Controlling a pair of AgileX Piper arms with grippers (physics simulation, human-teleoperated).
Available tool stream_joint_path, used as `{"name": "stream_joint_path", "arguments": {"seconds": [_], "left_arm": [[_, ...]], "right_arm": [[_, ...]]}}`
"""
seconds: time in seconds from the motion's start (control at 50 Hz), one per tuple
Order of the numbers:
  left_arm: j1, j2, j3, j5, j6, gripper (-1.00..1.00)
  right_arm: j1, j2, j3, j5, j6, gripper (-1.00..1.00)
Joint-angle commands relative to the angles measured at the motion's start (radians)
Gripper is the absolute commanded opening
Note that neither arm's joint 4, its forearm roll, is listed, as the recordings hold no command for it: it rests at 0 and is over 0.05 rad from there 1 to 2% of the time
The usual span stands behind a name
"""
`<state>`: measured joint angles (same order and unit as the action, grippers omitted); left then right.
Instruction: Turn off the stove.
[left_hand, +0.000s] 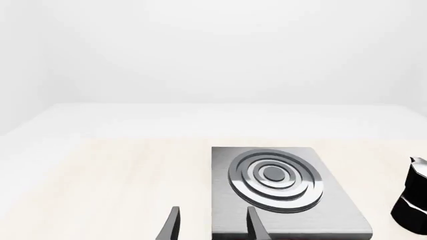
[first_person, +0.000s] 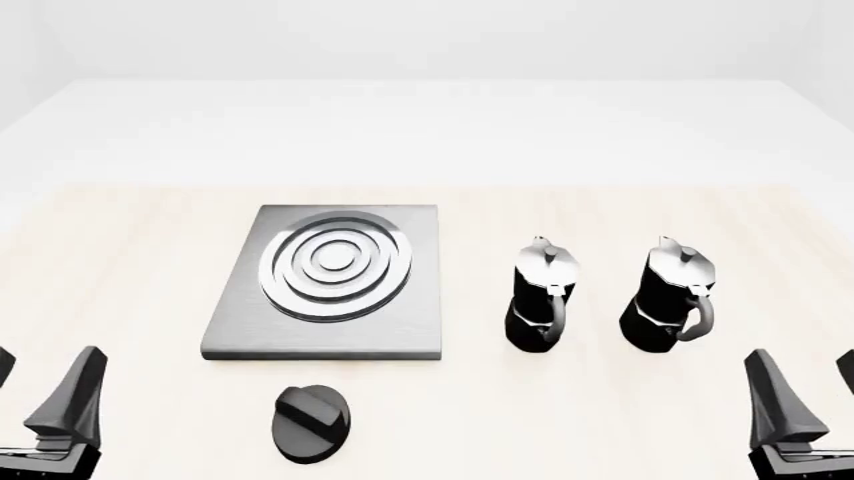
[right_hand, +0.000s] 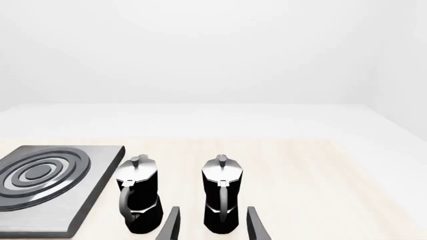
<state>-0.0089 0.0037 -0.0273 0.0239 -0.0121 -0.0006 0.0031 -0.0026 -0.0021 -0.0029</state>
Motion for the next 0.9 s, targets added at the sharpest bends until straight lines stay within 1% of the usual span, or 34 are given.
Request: {"name": "stream_joint_path", "arguments": {"seconds": [0.02,0.24,0.32,0.4,0.42,0.44,0.48,0.52,0.54,0.56,0.58,0.62,0.64,0.68,0.72,0.78,0.82,0.84,0.86,0.88,0.9], "left_arm": [[-0.001,0.004,0.024,-0.024,0.028,1.00],[-0.002,0.005,0.025,-0.022,0.033,1.00],[-0.004,0.036,0.020,-0.043,0.028,1.00],[-0.008,0.142,-0.015,-0.104,0.018,1.00],[-0.025,0.241,-0.032,-0.146,-0.022,1.00],[-0.024,0.239,-0.041,-0.147,0.001,1.00],[-0.049,0.245,-0.068,-0.129,0.015,1.00],[-0.047,0.255,-0.091,-0.119,0.014,1.00],[-0.024,0.250,-0.103,-0.116,0.054,1.00],[-0.030,0.294,-0.117,-0.125,0.035,1.00],[-0.034,0.309,-0.131,-0.122,0.041,1.00],[-0.059,0.321,-0.151,-0.102,0.046,1.00],[-0.081,0.335,-0.160,-0.094,0.059,1.00],[-0.117,0.364,-0.178,-0.076,0.053,1.00],[-0.135,0.385,-0.184,-0.068,0.077,1.00],[-0.150,0.451,-0.209,-0.053,0.040,1.00],[-0.165,0.530,-0.219,-0.060,0.049,1.00],[-0.170,0.498,-0.230,-0.039,0.074,1.00],[-0.171,0.551,-0.248,-0.031,0.052,1.00],[-0.175,0.575,-0.257,-0.026,0.046,1.00],[-0.190,0.553,-0.276,-0.002,0.057,1.00]], "right_arm": [[0.001,0.011,-0.002,-0.005,0.003,1.00],[0.001,0.011,-0.001,-0.006,0.004,1.00],[0.000,0.012,-0.001,-0.007,0.004,1.00],[-0.002,0.011,-0.001,-0.007,0.005,1.00],[-0.003,0.011,-0.001,-0.007,0.006,1.00],[-0.003,0.010,-0.001,-0.006,0.006,1.00],[-0.004,0.007,-0.001,-0.004,0.007,1.00],[-0.003,0.005,-0.002,-0.003,0.008,1.00],[-0.003,0.005,-0.002,-0.002,0.008,1.00],[-0.003,0.005,-0.002,-0.003,0.010,1.00],[-0.002,0.005,-0.002,-0.003,0.010,1.00],[0.002,0.005,-0.002,-0.002,0.010,1.00],[0.001,0.005,-0.002,-0.003,0.010,1.00],[0.002,0.004,-0.002,-0.002,0.011,1.00],[0.001,0.003,-0.002,-0.001,0.011,1.00],[0.001,0.001,-0.002,0.001,0.011,1.00],[0.001,0.000,-0.002,0.001,0.012,1.00],[0.002,0.000,-0.002,0.002,0.012,1.00],[0.002,0.000,-0.002,0.001,0.013,1.00],[0.003,-0.001,-0.002,0.001,0.013,1.00],[0.005,-0.001,-0.002,0.000,0.014,1.00]]}}
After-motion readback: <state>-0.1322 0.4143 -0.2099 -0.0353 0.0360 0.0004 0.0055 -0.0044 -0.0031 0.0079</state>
